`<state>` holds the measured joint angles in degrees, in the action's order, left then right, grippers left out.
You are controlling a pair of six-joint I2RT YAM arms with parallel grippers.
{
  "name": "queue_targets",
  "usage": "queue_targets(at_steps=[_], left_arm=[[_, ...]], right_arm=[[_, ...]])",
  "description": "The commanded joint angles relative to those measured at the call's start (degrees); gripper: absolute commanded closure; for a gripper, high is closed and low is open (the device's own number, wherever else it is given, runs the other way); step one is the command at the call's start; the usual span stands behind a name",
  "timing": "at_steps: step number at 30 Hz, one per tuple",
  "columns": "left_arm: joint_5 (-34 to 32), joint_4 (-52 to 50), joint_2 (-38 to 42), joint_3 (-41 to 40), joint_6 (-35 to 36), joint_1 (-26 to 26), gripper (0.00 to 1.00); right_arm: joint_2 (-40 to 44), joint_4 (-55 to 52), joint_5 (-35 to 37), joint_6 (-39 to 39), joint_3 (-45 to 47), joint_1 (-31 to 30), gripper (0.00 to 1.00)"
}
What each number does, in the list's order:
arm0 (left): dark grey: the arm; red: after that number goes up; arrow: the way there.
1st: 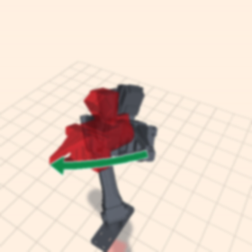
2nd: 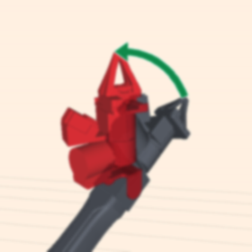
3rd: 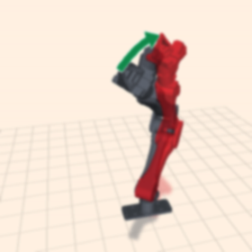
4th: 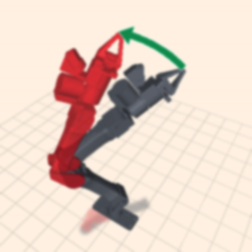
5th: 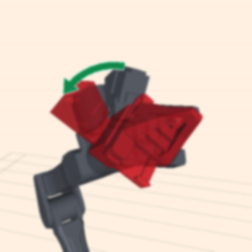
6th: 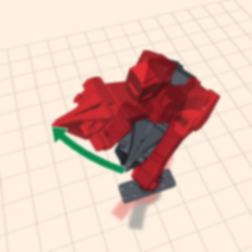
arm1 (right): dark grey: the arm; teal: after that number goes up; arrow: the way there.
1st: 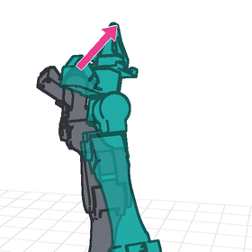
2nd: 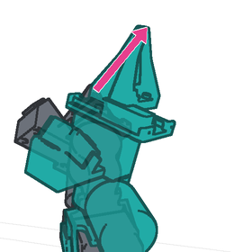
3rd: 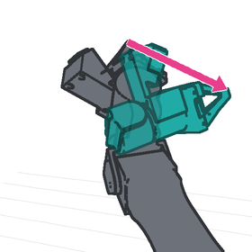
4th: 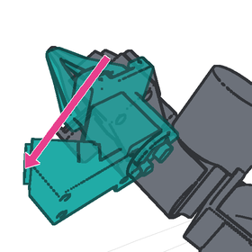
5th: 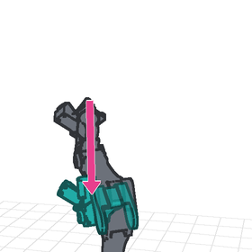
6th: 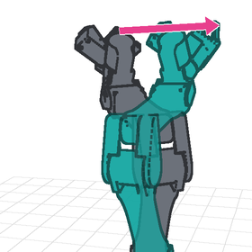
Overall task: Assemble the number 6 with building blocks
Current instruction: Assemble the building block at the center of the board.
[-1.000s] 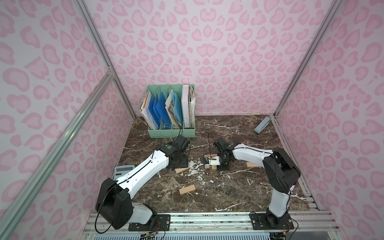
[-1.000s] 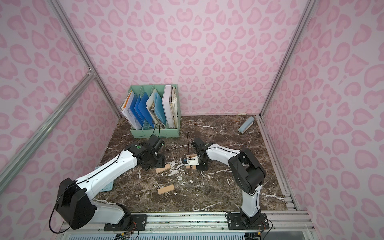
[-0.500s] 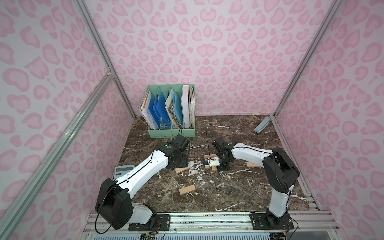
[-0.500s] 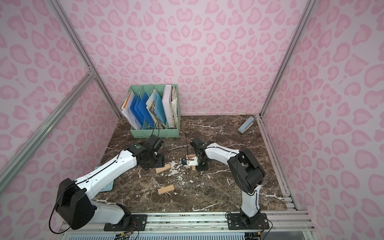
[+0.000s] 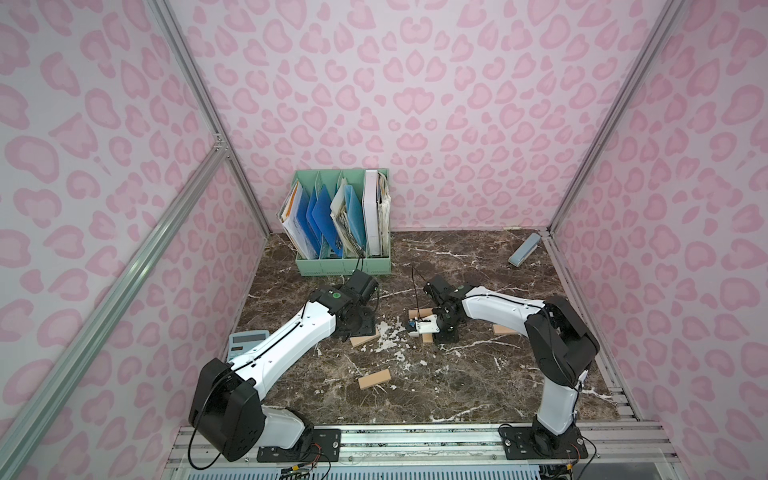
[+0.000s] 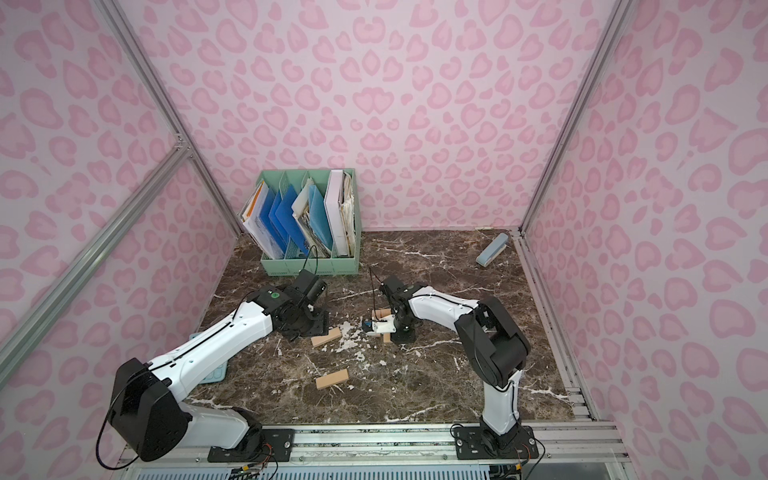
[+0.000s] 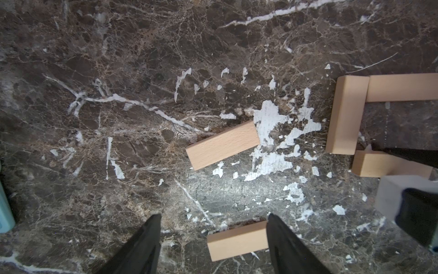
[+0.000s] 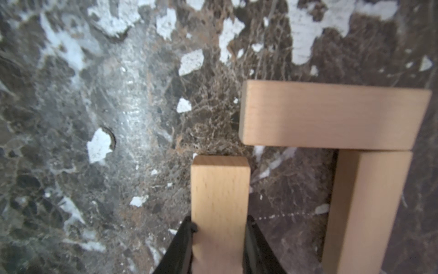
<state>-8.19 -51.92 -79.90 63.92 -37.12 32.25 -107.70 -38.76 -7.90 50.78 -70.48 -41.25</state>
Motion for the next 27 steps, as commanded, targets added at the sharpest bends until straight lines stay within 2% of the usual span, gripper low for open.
queue_targets(at_steps=[1,12,18,27], left_arm=[[-0.03,-0.17,0.40,0.12,0.21,-0.04,0.26],[-0.08,-0.24,0.95,-0.42,0.12,-0.02,0.26],[-0.24,-0.43,1.59,-0.89,0.10,-0.07,0.26],[-0.17,-0.29,1.79,-1.23,0.03,-0.13,0.26]], right_arm=[[0.30,-0.82,-0.96,-0.76,0.22,-0.39,0.74],[-0.19,-0.55,-1.15,-1.39,0.18,-0.76,0.74],[-0.24,0.00,-0.71,-1.88,0.38,-0.84,0.67],[-0.40,0.49,-0.46,-2.67,-0.14,-1.11,0.62]])
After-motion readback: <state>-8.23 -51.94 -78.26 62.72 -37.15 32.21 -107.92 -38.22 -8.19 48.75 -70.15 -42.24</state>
